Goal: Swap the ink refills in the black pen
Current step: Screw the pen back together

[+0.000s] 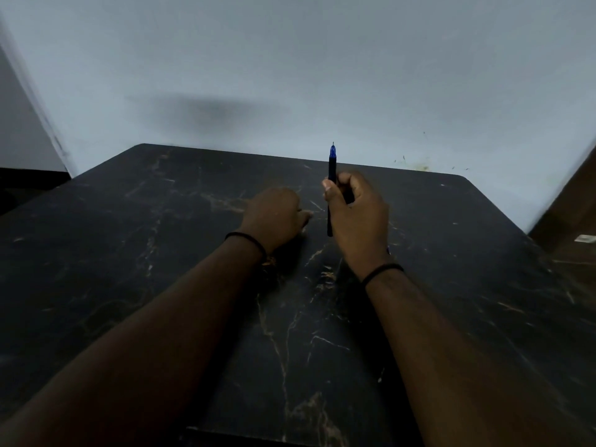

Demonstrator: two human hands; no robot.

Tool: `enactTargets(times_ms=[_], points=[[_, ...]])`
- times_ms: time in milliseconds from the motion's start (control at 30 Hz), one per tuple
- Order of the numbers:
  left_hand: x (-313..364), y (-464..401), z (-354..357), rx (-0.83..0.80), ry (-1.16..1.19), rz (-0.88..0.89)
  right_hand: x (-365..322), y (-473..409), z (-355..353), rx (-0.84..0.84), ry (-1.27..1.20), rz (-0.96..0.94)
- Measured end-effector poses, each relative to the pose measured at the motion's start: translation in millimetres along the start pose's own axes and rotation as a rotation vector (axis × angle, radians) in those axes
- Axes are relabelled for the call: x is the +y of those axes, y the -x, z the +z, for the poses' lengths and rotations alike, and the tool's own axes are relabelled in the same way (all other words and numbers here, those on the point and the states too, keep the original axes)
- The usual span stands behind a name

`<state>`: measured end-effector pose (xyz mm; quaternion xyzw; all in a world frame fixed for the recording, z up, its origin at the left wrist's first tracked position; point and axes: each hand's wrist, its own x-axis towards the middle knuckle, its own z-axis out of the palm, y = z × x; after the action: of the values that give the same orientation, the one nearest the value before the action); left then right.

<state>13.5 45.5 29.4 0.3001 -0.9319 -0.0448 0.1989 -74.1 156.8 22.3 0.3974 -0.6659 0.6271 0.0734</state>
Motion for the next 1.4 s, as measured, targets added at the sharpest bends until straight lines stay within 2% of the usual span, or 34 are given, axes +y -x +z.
enactTargets(times_ms=[133, 200, 267, 367, 433, 633, 967, 1400], points=[[-6, 2, -4, 0.215, 0.610, -0.080, -3, 2, 0, -0.015, -0.003, 0.002], [-7, 0, -7, 0.344, 0.903, -0.213, -4, 3, -2, -0.066, 0.000, 0.016], [-9, -1, -10, 0.455, 1.070, -0.384, -5, 5, -4, -0.163, 0.045, 0.017], [-14, -2, -13, 0.480, 1.322, -0.539, -6, 8, -5, -0.372, 0.191, 0.015], [-14, -2, -14, 0.459, 1.438, -0.597, -8, 10, -3, -0.449, 0.287, -0.033], [-13, -4, -11, 0.423, 1.566, -0.671, -8, 9, 1, -0.477, 0.339, -0.050], [-9, -4, -8, 0.419, 1.635, -0.638, -14, 13, 5, -0.484, 0.325, -0.059], [4, 4, -11, 0.281, 1.577, -0.391, -11, 12, 5, -0.289, 0.490, -0.105]])
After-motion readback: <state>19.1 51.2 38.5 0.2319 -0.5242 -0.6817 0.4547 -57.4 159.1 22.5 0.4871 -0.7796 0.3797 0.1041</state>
